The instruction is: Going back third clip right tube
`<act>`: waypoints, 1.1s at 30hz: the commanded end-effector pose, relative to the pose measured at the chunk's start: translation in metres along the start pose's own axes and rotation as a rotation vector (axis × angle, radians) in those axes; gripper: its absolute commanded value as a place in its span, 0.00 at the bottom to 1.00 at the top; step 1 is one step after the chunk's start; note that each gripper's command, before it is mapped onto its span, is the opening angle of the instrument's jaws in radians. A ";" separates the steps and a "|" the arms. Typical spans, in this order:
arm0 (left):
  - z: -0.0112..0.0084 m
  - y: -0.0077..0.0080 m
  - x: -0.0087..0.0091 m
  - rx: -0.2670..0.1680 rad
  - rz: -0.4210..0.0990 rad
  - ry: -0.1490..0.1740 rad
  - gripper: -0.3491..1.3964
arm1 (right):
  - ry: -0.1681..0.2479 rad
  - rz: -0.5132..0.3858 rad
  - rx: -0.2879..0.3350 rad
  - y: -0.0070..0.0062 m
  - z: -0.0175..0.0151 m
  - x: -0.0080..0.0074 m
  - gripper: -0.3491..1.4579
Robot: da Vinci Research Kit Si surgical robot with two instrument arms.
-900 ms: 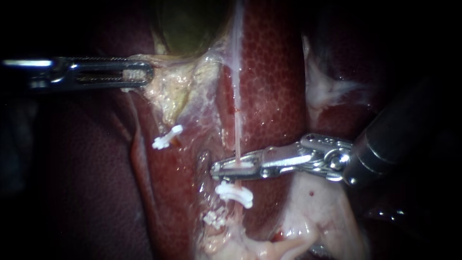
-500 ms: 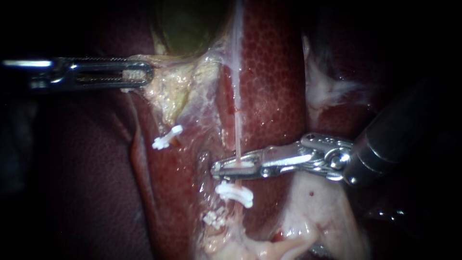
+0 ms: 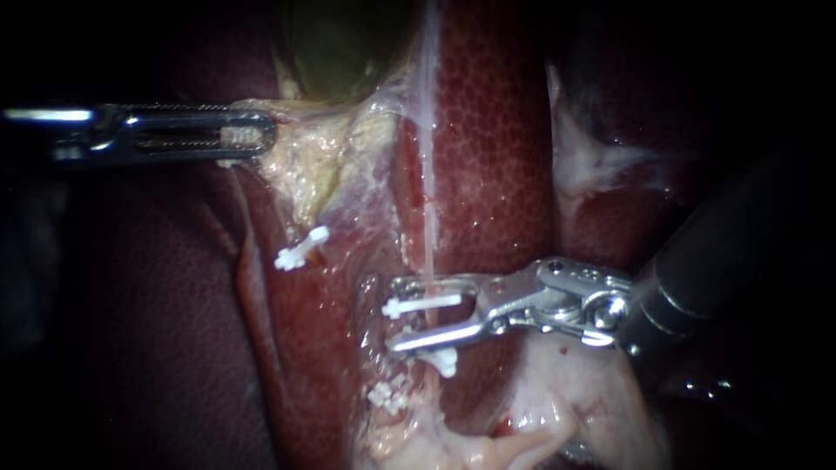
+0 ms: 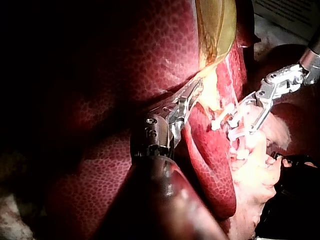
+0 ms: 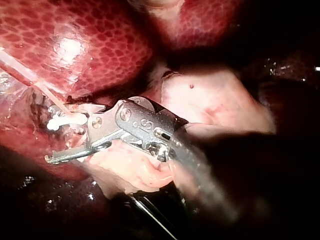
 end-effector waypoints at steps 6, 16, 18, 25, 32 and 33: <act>0.0000 0.0000 0.0000 0.000 0.000 0.000 0.12 | 0.011 -0.062 -0.072 0.0027 -0.0025 0.0008 0.52; 0.0000 0.0000 0.0000 0.000 0.000 0.000 0.12 | 0.005 -0.109 -0.068 0.0025 -0.0058 0.0010 0.52; 0.0000 0.0000 0.0000 0.000 0.001 0.000 0.12 | 0.004 -0.119 -0.064 0.0020 -0.0065 0.0013 0.52; 0.0000 0.0000 0.0001 0.000 0.001 0.000 0.12 | 0.002 -0.179 -0.068 -0.0007 -0.0103 0.0037 0.52; 0.0001 0.0000 0.0001 -0.001 0.001 -0.001 0.12 | 0.010 -0.240 -0.063 -0.0036 -0.0131 0.0074 0.52; 0.0002 0.0000 0.0002 -0.001 0.001 -0.001 0.12 | 0.015 -0.244 -0.061 -0.0039 -0.0132 0.0078 0.52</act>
